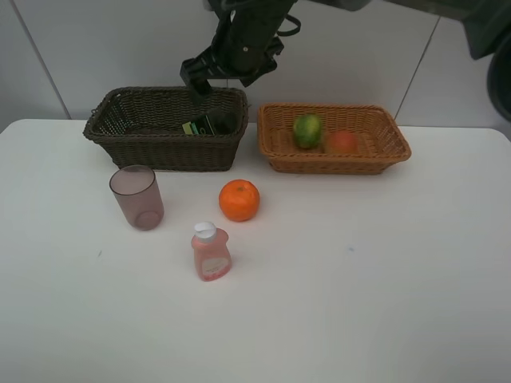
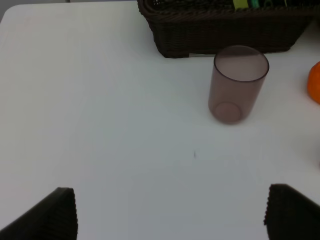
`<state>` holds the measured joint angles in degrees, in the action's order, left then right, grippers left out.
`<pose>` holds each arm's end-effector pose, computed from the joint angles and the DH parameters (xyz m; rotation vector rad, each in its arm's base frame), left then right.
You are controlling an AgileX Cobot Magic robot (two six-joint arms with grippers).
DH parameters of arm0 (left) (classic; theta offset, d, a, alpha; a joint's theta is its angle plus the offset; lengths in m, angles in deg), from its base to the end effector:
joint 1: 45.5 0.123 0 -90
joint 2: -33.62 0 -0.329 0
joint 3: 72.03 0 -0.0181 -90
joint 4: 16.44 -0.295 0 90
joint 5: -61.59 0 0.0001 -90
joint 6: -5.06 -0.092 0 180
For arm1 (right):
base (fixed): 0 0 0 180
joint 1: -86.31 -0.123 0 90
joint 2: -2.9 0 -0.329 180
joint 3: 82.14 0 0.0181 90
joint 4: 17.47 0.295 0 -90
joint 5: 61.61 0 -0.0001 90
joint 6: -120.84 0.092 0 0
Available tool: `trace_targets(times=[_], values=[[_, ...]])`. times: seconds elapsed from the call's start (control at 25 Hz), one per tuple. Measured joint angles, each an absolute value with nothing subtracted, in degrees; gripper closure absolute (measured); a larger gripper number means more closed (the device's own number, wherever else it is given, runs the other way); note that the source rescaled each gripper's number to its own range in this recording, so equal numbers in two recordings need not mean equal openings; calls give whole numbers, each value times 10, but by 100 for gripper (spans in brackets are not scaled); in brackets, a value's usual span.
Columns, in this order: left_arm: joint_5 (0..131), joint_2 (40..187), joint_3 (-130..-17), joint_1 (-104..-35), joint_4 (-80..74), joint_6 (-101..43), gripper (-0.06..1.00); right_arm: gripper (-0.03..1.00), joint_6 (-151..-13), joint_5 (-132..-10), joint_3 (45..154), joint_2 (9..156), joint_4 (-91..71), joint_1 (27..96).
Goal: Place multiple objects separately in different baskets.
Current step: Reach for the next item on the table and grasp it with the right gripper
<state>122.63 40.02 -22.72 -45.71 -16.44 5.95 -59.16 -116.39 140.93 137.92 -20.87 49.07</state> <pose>-0.0113 0.0000 0.2993 -0.0121 2.0377 -0.0120 0.4633 0.3466 0.2868 -0.8439 2.4252 0.1735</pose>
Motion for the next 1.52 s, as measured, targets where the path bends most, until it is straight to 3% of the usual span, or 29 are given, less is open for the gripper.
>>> trace_targets(times=[0.28, 0.52, 0.84, 1.28, 1.52], values=[[1226, 400, -227, -457, -164, 60, -3, -1, -496, -1301, 1409, 1378, -225, 490], [1226, 400, -227, -457, -164, 60, -3, -1, -425, -1312, 1399, 1377, -265, 475], [1226, 400, -227, -457, -164, 60, -3, -1, -364, -1314, 1307, 1369, -270, 450], [1226, 400, -227, -457, -164, 60, -3, -1, -210, -1190, 1161, 1337, -283, 423], [1226, 400, -227, -457, -164, 60, -3, -1, -145, -1132, 1148, 1338, -303, 417]])
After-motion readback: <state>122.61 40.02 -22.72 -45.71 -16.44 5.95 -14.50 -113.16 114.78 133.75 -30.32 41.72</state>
